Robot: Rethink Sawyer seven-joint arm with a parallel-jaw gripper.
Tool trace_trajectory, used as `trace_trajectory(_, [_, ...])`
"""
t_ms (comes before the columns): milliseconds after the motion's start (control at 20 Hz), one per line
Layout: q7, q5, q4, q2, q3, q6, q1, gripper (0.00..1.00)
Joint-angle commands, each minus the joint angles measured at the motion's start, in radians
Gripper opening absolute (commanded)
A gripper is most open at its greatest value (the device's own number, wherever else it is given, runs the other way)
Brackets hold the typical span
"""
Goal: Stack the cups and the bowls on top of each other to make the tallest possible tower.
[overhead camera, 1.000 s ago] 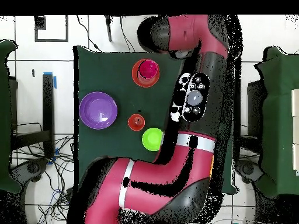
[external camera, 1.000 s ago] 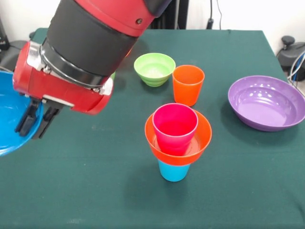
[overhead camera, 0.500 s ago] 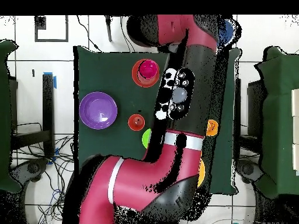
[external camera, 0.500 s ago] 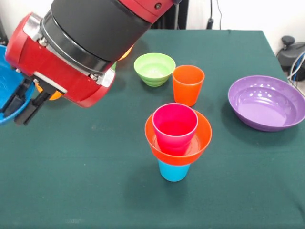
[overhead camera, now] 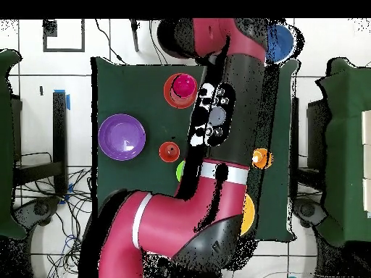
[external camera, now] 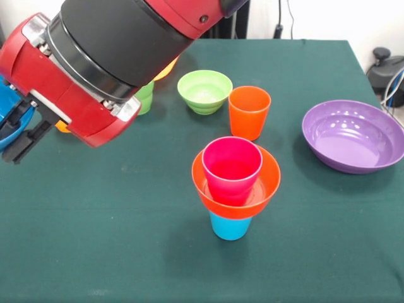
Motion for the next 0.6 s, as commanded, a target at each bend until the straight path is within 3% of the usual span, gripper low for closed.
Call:
trace_trajectory(50, [0.218, -0.009, 0.097, 0.012, 0.011, -0.015, 0.022, 0.0])
trace_trajectory(600, [0.366, -0.003, 0.127, 0.025, -0.013, -0.056, 0.045, 0.0])
